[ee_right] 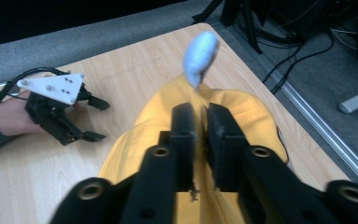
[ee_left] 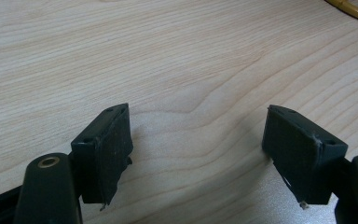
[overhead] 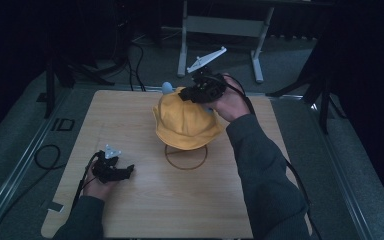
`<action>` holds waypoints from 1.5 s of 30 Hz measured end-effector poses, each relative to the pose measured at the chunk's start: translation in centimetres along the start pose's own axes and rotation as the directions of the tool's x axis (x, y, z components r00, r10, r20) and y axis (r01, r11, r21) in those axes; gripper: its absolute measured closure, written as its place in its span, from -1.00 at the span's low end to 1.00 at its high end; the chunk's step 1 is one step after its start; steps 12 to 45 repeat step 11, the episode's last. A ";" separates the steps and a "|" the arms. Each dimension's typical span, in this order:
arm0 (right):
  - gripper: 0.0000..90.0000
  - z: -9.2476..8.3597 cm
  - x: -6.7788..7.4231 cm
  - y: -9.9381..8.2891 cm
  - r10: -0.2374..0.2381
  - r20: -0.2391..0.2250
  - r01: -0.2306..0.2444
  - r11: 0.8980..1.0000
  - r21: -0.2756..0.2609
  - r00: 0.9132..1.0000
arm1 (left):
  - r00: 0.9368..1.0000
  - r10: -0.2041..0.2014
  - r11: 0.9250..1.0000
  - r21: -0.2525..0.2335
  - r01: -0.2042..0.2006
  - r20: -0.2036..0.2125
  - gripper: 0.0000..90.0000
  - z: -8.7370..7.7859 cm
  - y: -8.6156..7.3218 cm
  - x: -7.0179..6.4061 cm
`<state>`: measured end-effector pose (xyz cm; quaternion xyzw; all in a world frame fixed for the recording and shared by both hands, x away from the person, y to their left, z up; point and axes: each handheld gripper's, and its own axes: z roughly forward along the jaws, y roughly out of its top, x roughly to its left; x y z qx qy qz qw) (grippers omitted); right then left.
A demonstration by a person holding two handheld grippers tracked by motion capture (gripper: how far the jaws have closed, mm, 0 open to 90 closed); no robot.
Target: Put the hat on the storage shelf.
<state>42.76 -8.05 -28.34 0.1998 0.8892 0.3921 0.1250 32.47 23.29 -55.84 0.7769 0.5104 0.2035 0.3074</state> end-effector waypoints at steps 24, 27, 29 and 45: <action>-0.12 -2.4 -0.5 -0.2 0.033 0.070 -0.030 0.999 -0.043 0.997 | 1.000 0.005 1.000 0.001 -0.005 0.001 -0.46 0.0 0.0 0.0; -0.12 -2.4 -0.5 -0.2 0.033 0.070 -0.030 0.999 -0.043 0.997 | 1.000 0.005 1.000 0.001 -0.005 0.001 -0.46 0.0 0.0 0.0; -0.12 -2.4 -0.5 -0.2 0.033 0.070 -0.030 0.999 -0.043 0.997 | 1.000 0.005 1.000 0.001 -0.005 0.001 -0.46 0.0 0.0 0.0; -0.12 -2.4 -0.5 -0.2 0.033 0.070 -0.030 0.999 -0.043 0.997 | 1.000 0.005 1.000 0.001 -0.005 0.001 -0.46 0.0 0.0 0.0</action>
